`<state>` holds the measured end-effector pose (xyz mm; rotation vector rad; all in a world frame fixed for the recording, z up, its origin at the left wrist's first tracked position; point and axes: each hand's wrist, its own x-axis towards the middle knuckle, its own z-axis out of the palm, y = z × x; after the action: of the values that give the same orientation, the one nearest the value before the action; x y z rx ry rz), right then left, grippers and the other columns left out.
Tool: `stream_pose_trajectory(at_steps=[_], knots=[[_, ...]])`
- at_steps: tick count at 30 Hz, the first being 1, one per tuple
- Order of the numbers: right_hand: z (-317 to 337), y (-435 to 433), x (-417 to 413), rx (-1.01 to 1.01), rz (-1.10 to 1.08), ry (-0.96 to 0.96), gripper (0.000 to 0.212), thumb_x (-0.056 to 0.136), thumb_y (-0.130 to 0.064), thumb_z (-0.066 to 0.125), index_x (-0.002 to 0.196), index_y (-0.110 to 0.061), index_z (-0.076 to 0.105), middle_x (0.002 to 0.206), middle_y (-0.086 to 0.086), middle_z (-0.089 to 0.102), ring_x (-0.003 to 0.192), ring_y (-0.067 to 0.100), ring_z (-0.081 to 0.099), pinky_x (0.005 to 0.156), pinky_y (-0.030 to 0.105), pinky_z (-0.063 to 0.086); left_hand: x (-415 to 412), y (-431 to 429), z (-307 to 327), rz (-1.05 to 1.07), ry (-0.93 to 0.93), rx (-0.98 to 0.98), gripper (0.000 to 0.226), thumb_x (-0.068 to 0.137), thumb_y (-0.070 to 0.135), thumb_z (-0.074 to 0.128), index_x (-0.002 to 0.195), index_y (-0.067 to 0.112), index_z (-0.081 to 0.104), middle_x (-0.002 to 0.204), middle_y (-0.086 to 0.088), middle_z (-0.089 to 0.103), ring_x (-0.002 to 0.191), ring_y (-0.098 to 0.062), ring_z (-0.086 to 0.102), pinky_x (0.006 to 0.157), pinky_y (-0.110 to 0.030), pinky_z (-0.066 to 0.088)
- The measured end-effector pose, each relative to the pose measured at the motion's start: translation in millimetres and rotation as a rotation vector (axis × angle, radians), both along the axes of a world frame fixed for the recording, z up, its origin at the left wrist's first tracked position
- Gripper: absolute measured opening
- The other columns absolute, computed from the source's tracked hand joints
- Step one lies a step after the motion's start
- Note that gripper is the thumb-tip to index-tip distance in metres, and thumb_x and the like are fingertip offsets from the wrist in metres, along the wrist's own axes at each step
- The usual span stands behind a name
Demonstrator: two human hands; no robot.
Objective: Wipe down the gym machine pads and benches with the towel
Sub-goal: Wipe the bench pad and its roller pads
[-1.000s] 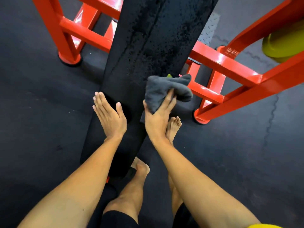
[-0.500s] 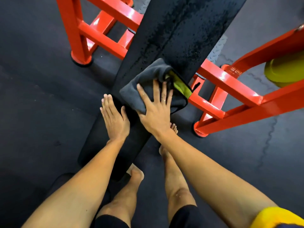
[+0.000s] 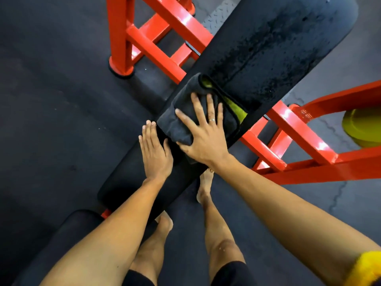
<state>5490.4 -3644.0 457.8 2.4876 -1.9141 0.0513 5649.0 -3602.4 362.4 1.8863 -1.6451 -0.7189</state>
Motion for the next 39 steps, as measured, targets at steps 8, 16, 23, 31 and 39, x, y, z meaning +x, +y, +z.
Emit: stream_pose_trajectory(at_steps=[8, 16, 23, 31, 39], knots=[[16, -16, -44, -0.027, 0.256, 0.07, 0.083, 0.079, -0.057, 0.065, 0.156, -0.036, 0.044, 0.17, 0.014, 0.021, 0.156, 0.047, 0.012, 0.124, 0.064, 0.01, -6, -1, 3, 0.06, 0.034, -0.016, 0.064, 0.101, 0.011, 0.042, 0.161, 0.007, 0.02, 0.17, -0.009, 0.016, 0.158, -0.023, 0.008, 0.128, -0.05, 0.009], [9, -48, 10, 0.086, 0.294, 0.048, 0.082, 0.079, -0.07, 0.06, 0.149, -0.028, 0.054, 0.171, 0.013, 0.017, 0.156, 0.048, 0.005, 0.124, 0.065, 0.002, -18, -2, -3, 0.153, 0.025, 0.005, 0.061, 0.107, 0.018, 0.039, 0.161, 0.004, 0.012, 0.17, -0.01, 0.014, 0.158, -0.018, 0.005, 0.128, -0.05, 0.008], [35, -66, -46, 0.027, 0.448, 0.093, 0.078, 0.079, -0.059, 0.062, 0.152, -0.035, 0.049, 0.17, 0.012, 0.023, 0.156, 0.045, 0.015, 0.125, 0.061, 0.011, -35, -11, 10, 0.301, 0.078, -0.026, 0.056, 0.103, 0.008, 0.042, 0.157, 0.007, 0.03, 0.166, -0.006, 0.028, 0.157, -0.021, 0.015, 0.128, -0.049, 0.008], [22, -124, 39, 0.38, 0.474, 0.261, 0.078, 0.081, -0.075, 0.059, 0.146, -0.033, 0.054, 0.156, 0.016, 0.04, 0.143, 0.052, 0.031, 0.123, 0.062, 0.011, -48, -24, 7, 0.492, 0.082, 0.041, 0.053, 0.107, 0.023, 0.03, 0.153, -0.004, 0.031, 0.16, -0.018, 0.036, 0.154, -0.025, 0.023, 0.129, -0.047, 0.009], [81, -194, -16, 0.404, 0.613, 0.412, 0.082, 0.076, -0.075, 0.065, 0.15, -0.048, 0.043, 0.152, 0.003, 0.045, 0.128, 0.043, 0.053, 0.112, 0.052, 0.035, -57, -43, 17, 0.597, 0.125, 0.075, 0.053, 0.107, 0.033, 0.026, 0.149, 0.005, 0.043, 0.154, -0.007, 0.046, 0.151, -0.021, 0.03, 0.129, -0.041, 0.006]])
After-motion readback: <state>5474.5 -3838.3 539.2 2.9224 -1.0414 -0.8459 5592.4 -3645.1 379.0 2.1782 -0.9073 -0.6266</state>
